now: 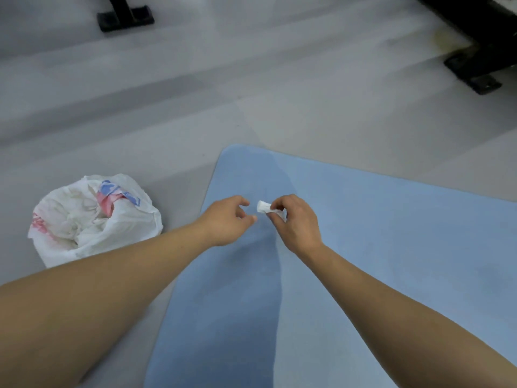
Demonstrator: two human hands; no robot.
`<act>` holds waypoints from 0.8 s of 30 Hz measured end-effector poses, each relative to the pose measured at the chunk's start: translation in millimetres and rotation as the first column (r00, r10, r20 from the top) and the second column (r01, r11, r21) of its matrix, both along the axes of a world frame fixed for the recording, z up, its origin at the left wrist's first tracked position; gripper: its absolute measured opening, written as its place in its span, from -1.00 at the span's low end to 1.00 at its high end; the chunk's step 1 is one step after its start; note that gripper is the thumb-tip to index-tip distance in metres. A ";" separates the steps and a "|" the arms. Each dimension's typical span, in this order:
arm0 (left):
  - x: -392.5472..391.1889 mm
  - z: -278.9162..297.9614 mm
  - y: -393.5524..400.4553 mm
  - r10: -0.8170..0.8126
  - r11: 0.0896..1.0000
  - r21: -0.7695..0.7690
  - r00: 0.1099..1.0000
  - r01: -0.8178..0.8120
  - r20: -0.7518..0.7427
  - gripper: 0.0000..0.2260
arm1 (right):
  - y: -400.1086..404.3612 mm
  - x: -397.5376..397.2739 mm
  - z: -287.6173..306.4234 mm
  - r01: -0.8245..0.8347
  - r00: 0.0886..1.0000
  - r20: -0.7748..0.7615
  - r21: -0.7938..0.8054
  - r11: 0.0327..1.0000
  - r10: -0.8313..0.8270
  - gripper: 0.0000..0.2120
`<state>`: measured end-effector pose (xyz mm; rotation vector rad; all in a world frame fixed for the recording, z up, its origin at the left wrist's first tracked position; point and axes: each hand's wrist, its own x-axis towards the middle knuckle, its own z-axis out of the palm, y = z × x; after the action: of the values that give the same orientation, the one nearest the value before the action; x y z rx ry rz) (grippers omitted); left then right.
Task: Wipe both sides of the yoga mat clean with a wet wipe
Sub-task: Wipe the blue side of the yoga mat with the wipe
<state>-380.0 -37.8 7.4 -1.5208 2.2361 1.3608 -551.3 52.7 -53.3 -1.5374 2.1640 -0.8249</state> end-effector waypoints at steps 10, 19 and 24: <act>-48.7 17.4 23.0 0.120 0.905 0.426 0.970 -0.019 -0.211 -0.85 | 70.9 -8.4 48.6 0.061 0.994 -0.088 -0.116 0.991 -0.072 -0.85; -78.9 55.0 18.5 0.139 0.908 0.419 0.927 0.021 -0.348 -0.93 | 82.7 -27.4 115.1 0.315 0.946 0.040 0.104 0.943 -0.320 -0.72; -92.0 74.6 23.4 0.346 0.813 0.582 0.825 -0.026 -0.447 -0.89 | 45.0 -26.1 162.8 0.446 0.680 0.430 0.401 0.800 -0.594 -0.62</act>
<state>-472.0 -14.4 81.9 -1.2719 1.6489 2.4942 -577.4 97.7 109.5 -0.4328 2.1568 -0.9416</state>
